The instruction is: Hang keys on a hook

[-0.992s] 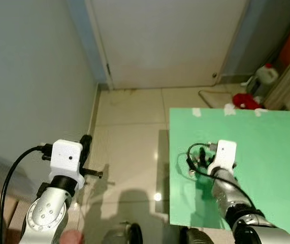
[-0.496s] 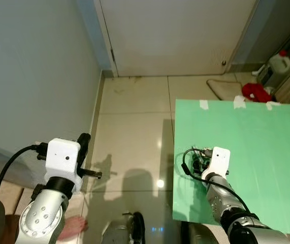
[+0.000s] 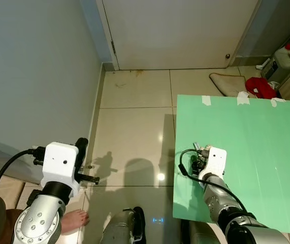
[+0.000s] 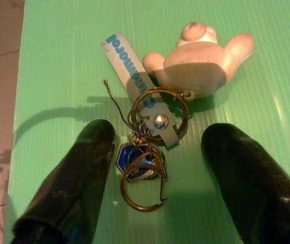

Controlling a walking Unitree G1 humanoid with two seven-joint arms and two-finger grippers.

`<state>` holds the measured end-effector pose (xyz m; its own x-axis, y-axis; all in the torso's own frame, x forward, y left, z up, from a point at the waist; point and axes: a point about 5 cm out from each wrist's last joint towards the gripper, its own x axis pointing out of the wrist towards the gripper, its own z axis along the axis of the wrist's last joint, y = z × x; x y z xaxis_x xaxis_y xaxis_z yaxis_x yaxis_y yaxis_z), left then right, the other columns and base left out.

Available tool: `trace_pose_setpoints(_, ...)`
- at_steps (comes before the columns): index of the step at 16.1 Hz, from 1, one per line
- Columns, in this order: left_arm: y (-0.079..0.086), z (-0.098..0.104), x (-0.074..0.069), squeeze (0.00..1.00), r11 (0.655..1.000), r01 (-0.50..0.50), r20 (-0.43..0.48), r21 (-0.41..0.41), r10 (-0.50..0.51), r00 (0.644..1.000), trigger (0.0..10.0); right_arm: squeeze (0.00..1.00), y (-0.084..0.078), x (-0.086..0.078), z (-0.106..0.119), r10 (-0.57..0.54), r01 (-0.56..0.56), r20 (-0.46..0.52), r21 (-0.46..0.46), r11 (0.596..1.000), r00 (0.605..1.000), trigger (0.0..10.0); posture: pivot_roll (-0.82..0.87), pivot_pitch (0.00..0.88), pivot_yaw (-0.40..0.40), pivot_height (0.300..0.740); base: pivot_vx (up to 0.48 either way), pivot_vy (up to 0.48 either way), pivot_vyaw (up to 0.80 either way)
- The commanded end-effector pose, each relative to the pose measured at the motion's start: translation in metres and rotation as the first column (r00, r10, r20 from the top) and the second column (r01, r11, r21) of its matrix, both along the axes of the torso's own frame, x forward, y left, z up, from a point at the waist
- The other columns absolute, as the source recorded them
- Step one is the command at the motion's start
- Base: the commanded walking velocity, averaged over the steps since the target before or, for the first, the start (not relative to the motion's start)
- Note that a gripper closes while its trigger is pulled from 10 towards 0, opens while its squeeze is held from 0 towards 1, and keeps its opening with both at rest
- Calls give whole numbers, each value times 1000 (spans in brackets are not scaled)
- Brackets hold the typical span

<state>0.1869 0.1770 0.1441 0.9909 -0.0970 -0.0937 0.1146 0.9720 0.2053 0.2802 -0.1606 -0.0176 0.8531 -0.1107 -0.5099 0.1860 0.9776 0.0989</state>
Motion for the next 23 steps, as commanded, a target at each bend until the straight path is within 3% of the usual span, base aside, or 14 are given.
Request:
trace_pose_setpoints(1, 0, 2, -4, 0, 1000, -11, -4, 9, 11, 1000, 10000, 0, 3, -13, -12, 16, -16, -59, 1, 1000, 998, 0, 248, 259, 94, 740, 0, 0, 0)
trace_pose_setpoints(17, -8, -1, -2, 0, 999, -26, -6, -20, 26, 1000, 10000, 0, 15, -18, -15, 62, -61, -42, 39, 997, 997, 0, 228, 261, 84, 740, 0, 0, 0)
trace_pose_setpoints(23, -11, -4, 5, 0, 1000, -14, 0, -20, 14, 1000, 10000, 0, 7, -11, -10, 13, -12, -17, 55, 998, 1000, 0, 203, 257, 73, 740, 0, 0, 0)
